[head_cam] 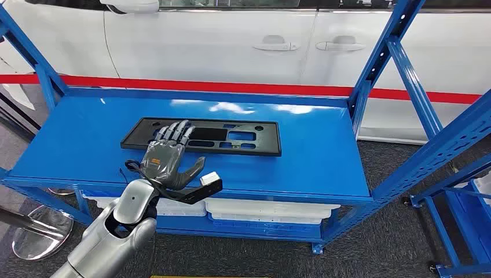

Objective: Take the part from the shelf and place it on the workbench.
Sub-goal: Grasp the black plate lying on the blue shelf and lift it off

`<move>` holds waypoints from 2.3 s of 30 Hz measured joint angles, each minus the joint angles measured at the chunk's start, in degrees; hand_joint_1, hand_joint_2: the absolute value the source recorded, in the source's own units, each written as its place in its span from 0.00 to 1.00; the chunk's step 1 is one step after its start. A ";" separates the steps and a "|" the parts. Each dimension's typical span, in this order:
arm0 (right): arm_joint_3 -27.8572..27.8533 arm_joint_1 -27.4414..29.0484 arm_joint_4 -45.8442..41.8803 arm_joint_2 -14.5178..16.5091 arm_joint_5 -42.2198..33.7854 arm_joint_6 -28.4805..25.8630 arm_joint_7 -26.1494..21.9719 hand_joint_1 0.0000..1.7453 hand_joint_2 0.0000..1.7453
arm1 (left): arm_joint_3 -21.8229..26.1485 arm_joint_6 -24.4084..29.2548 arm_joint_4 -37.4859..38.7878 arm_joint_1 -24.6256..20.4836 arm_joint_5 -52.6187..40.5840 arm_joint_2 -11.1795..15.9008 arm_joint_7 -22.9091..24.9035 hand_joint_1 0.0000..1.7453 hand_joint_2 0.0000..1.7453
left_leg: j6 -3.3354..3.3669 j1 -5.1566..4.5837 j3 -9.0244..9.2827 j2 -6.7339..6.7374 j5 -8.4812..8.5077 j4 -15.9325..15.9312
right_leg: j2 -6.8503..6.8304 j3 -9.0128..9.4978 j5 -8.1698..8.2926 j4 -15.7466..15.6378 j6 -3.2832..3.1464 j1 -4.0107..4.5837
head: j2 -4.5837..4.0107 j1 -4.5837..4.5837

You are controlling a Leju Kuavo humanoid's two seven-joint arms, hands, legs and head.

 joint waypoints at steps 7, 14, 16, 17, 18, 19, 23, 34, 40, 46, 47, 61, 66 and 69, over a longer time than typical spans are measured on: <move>0.00 -0.03 0.21 -0.02 0.01 -0.04 -0.02 0.00 0.00 | 0.66 -0.02 0.35 0.23 0.09 0.00 0.94 0.00 0.00 | 0.00 0.00 0.00 0.00 0.00 0.00 | 0.00 0.00 0.00 0.00 0.00 0.00 | 0.01 0.00; 0.00 -0.04 0.40 -0.09 0.08 -0.01 -0.26 0.00 0.00 | 1.02 -0.10 0.43 0.56 0.13 0.00 1.52 0.00 0.00 | 0.00 0.00 0.00 0.00 0.00 0.00 | 0.00 0.00 0.00 0.00 0.00 0.00 | 0.01 0.00; 0.00 -0.04 0.43 -0.11 0.11 -0.01 -0.26 0.00 0.00 | 1.14 -0.15 0.43 0.69 0.20 0.00 1.58 0.00 0.00 | 0.00 0.00 0.00 0.00 0.00 0.00 | 0.00 0.00 0.00 0.00 0.00 0.00 | 0.00 0.00; 0.00 -0.04 0.44 -0.13 0.13 -0.01 -0.26 0.00 0.00 | 1.15 -0.20 0.43 0.72 0.23 0.00 1.60 0.00 0.00 | 0.00 0.00 0.00 0.00 0.00 0.00 | 0.00 0.00 0.00 0.00 0.00 0.00 | 0.00 0.00; 0.00 -0.04 0.44 -0.14 0.14 -0.01 -0.26 0.00 0.00 | 1.16 -0.26 0.43 0.76 0.26 0.00 1.62 0.00 0.00 | 0.00 0.00 0.00 0.00 0.00 0.00 | 0.00 0.00 0.00 0.00 0.00 0.00 | 0.00 0.00; 0.00 -0.04 0.45 -0.15 0.14 -0.01 -0.26 0.00 0.00 | 1.16 -0.31 0.43 0.78 0.26 0.00 1.62 0.00 0.00 | 0.00 0.00 0.00 0.00 0.00 0.00 | 0.00 0.00 0.00 0.00 0.00 0.00 | 0.00 0.00; 0.00 -0.04 0.48 -0.15 0.14 -0.01 -0.26 0.00 0.00 | 1.16 -0.38 0.43 0.80 0.26 0.00 1.63 0.00 0.00 | 0.00 0.00 0.00 0.00 0.00 0.01 | 0.00 0.00 0.01 -0.01 0.01 -0.01 | 0.00 0.00; 0.00 -0.04 0.83 -0.17 0.14 0.03 -0.26 0.00 0.00 | 1.16 -0.54 0.43 0.89 0.24 0.01 1.69 0.00 0.00 | 0.18 -0.26 -0.14 -0.01 -0.10 0.32 | -0.04 0.00 0.13 -0.03 0.21 -0.14 | 0.00 0.00; 0.01 -0.05 0.84 -0.18 0.14 0.03 -0.26 0.00 0.00 | 1.23 -0.53 0.43 0.91 0.24 0.01 1.74 0.00 0.00 | 0.98 -0.11 0.02 -0.05 0.29 -0.30 | -0.09 0.05 0.02 -0.06 0.87 -0.14 | 0.00 0.00; 0.00 -0.03 0.86 -0.27 0.14 0.03 -0.26 0.00 0.00 | 1.27 -0.58 0.44 1.32 0.22 -0.04 1.74 0.00 0.00 | 1.57 0.46 -0.08 0.08 1.03 -1.20 | 0.04 -6.83 -7.93 15.34 1.75 -0.64 | 0.00 0.00; 0.00 -0.02 0.86 -0.31 0.15 0.03 -0.26 0.00 0.00 | 1.27 -0.60 0.45 1.42 0.22 -0.04 1.74 0.00 0.00 | 1.48 0.49 -0.10 0.06 1.02 -1.12 | 0.04 -6.45 -6.94 14.71 1.83 -0.77 | -0.01 0.00; 0.00 -0.05 0.94 -0.57 0.40 -0.06 -0.30 0.00 0.00 | 1.55 -1.04 0.45 1.72 0.10 0.15 1.82 0.00 0.00 | -2.41 0.95 -7.36 -0.20 -6.71 15.00 | 0.06 0.84 -0.58 -0.26 -1.27 -0.62 | 0.00 0.00; -0.01 -0.06 1.22 -0.61 0.61 -0.09 -0.37 0.00 0.00 | 1.60 -1.23 0.43 1.76 0.02 0.38 1.82 0.00 0.00 | -1.23 0.66 -1.75 -0.21 0.13 3.30 | 0.22 1.76 -1.58 -0.01 -0.89 -0.34 | 0.01 -0.01; 0.00 -0.19 1.33 -0.63 0.64 -0.22 -0.43 0.00 0.00 | 1.61 -1.26 0.40 1.78 0.01 0.45 1.82 0.00 0.00 | -0.54 0.36 -0.35 -0.26 -0.15 0.38 | 0.14 1.86 -1.83 -0.24 -0.12 -0.22 | 0.00 -0.01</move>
